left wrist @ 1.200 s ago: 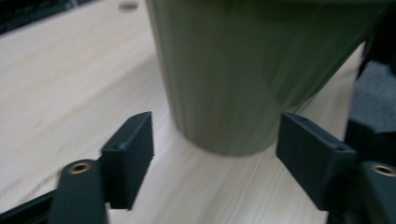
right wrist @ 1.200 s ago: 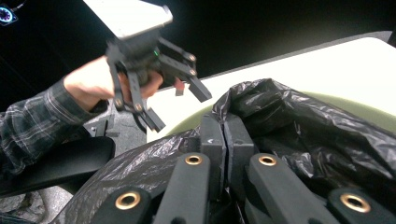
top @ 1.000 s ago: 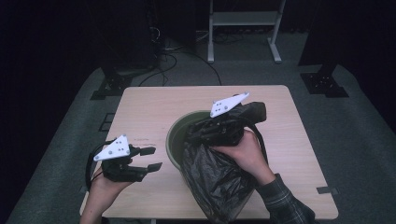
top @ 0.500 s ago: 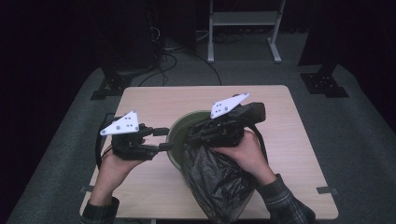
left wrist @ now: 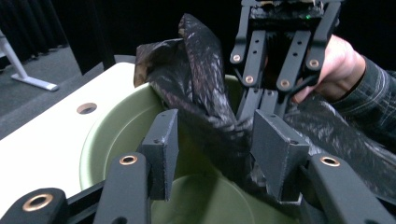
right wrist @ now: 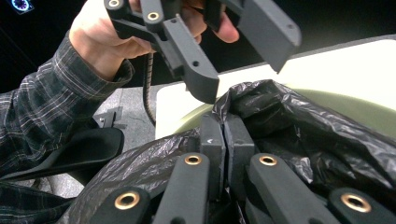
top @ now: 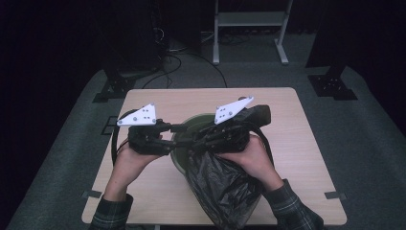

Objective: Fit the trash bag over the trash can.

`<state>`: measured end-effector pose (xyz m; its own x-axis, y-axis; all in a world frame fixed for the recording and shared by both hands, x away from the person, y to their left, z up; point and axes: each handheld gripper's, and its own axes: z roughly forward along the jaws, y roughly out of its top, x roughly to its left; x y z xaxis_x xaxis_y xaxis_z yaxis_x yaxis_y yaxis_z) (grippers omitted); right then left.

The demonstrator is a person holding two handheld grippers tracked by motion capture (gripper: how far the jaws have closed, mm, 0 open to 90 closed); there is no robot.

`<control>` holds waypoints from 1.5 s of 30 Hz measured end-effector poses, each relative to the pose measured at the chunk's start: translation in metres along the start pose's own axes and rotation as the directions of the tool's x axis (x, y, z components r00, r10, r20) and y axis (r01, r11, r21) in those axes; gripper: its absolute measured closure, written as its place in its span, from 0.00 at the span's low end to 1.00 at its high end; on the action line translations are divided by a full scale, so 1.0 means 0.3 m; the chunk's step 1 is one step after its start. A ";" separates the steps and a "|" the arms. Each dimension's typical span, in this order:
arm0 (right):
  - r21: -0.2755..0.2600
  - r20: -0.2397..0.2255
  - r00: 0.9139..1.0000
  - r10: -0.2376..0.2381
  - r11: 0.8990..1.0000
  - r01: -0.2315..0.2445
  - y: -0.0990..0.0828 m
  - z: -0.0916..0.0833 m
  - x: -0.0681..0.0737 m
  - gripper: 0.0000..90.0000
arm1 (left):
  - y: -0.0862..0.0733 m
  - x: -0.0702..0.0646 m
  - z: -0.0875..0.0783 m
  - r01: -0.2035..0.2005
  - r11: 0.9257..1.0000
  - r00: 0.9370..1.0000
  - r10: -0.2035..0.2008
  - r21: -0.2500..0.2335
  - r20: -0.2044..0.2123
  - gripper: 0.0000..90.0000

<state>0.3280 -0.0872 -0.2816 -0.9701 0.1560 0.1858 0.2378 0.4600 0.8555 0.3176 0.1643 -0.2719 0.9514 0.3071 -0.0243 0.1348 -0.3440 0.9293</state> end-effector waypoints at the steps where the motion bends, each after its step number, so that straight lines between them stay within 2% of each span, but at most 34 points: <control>1: 0.002 -0.002 1.000 -0.004 1.000 0.004 0.000 0.002 0.001 0.98 | 0.007 0.004 0.009 0.005 1.000 1.000 -0.005 0.000 0.019 0.57; 3: 0.002 -0.003 1.000 -0.006 1.000 0.006 0.000 0.002 0.002 0.98 | 0.009 0.004 0.012 0.005 1.000 1.000 -0.005 0.000 0.026 0.61; 4: 0.001 -0.004 1.000 -0.009 1.000 0.009 0.000 0.002 0.003 0.98 | 0.012 0.007 0.017 0.014 1.000 0.999 -0.014 0.001 0.046 0.65; 6: 0.000 -0.006 1.000 -0.010 1.000 0.010 0.000 0.001 0.003 0.98 | 0.013 0.007 0.020 0.017 1.000 0.999 -0.017 -0.002 0.048 0.73; 10: 0.002 -0.006 1.000 -0.008 1.000 0.008 -0.001 0.001 0.004 0.95 | 0.019 0.006 0.031 0.012 1.000 0.997 -0.014 0.021 0.071 0.98; 11: 0.003 -0.006 1.000 -0.007 1.000 0.007 -0.002 0.001 0.003 0.93 | 0.021 0.004 0.031 0.008 1.000 0.998 -0.010 0.029 0.061 1.00; 13: 0.004 -0.009 1.000 -0.001 1.000 0.001 -0.003 0.001 0.003 0.91 | 0.022 0.003 0.030 0.006 0.999 0.999 -0.008 0.036 0.054 1.00; 14: 0.002 -0.009 1.000 0.005 1.000 -0.005 -0.009 -0.001 0.003 0.84 | 0.021 0.001 0.024 0.005 0.999 0.999 -0.007 0.044 0.044 1.00; 18: -0.001 -0.006 1.000 0.012 1.000 -0.012 -0.019 -0.009 0.003 0.78 | 0.010 0.005 0.009 0.014 0.999 0.999 -0.016 0.046 0.035 1.00; 23: -0.055 0.020 1.000 0.016 0.998 -0.015 -0.026 -0.105 0.003 0.71 | -0.016 0.017 -0.026 0.032 0.998 0.999 -0.032 0.051 0.019 1.00; 24: -0.055 0.020 1.000 0.016 0.998 -0.015 -0.026 -0.105 0.003 0.71 | -0.016 0.017 -0.026 0.032 0.998 0.999 -0.032 0.051 0.019 1.00; 25: -0.076 0.065 0.998 0.007 0.997 -0.002 -0.028 -0.151 -0.007 0.67 | -0.022 0.014 -0.034 0.035 0.998 0.999 -0.036 0.048 0.012 1.00; 26: -0.086 0.092 0.996 0.012 0.996 -0.005 -0.030 -0.178 -0.021 0.66 | -0.022 0.014 -0.034 0.035 0.998 0.999 -0.036 0.048 0.012 1.00; 29: -0.133 0.166 0.984 0.063 0.990 -0.040 -0.042 -0.265 -0.085 0.59 | -0.030 0.016 -0.047 0.041 0.998 0.999 -0.041 0.054 0.012 1.00; 30: -0.143 0.200 0.977 0.073 0.989 -0.044 -0.045 -0.291 -0.105 0.54 | -0.032 0.018 -0.049 0.041 0.998 0.999 -0.041 0.056 0.009 1.00; 31: -0.146 0.245 0.966 0.081 0.988 -0.046 -0.047 -0.315 -0.123 0.52 | -0.033 0.019 -0.050 0.040 0.998 0.999 -0.041 0.056 0.007 1.00; 32: -0.146 0.245 0.966 0.081 0.988 -0.046 -0.047 -0.315 -0.123 0.52 | -0.033 0.019 -0.050 0.040 0.998 0.999 -0.041 0.056 0.007 1.00; 33: -0.150 0.279 0.956 0.088 0.988 -0.047 -0.048 -0.337 -0.141 0.52 | -0.033 0.021 -0.050 0.042 0.998 0.999 -0.042 0.056 0.011 1.00; 34: -0.152 0.330 0.938 0.102 0.987 -0.054 -0.050 -0.371 -0.180 0.48 | -0.033 0.021 -0.051 0.039 0.998 0.999 -0.040 0.059 0.009 1.00; 37: -0.131 0.379 0.916 0.131 0.988 -0.087 -0.053 -0.394 -0.241 0.42 | -0.034 0.021 -0.052 0.037 0.998 0.999 -0.038 0.058 0.008 1.00; 38: -0.132 0.378 0.914 0.144 0.986 -0.100 -0.056 -0.396 -0.262 0.41 | -0.034 0.021 -0.052 0.038 0.998 0.999 -0.039 0.057 0.009 1.00; 39: -0.131 0.373 0.914 0.156 0.985 -0.115 -0.060 -0.397 -0.282 0.40 | -0.035 0.020 -0.052 0.039 0.998 0.999 -0.040 0.056 0.009 1.00; 41: -0.134 0.347 0.922 0.174 0.982 -0.135 -0.067 -0.388 -0.312 0.39 | -0.034 0.021 -0.052 0.039 0.998 0.999 -0.040 0.056 0.012 1.00; 42: -0.116 0.333 0.926 0.179 0.982 -0.148 -0.070 -0.374 -0.326 0.43 | -0.034 0.021 -0.053 0.039 0.998 0.999 -0.039 0.055 0.012 1.00; 43: -0.095 0.316 0.933 0.176 0.984 -0.153 -0.073 -0.361 -0.331 0.59 | -0.034 0.021 -0.053 0.039 0.998 0.999 -0.039 0.055 0.012 1.00; 45: -0.062 0.271 0.950 0.156 0.988 -0.144 -0.079 -0.336 -0.331 0.83 | -0.034 0.020 -0.058 0.042 0.998 0.999 -0.042 0.049 0.013 1.00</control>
<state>0.4138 -0.2015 -0.2716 -0.8714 0.4568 0.1786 0.3717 0.3773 0.8482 0.3172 0.1850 -0.2751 0.9484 0.3096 -0.0685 0.1876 -0.3738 0.9084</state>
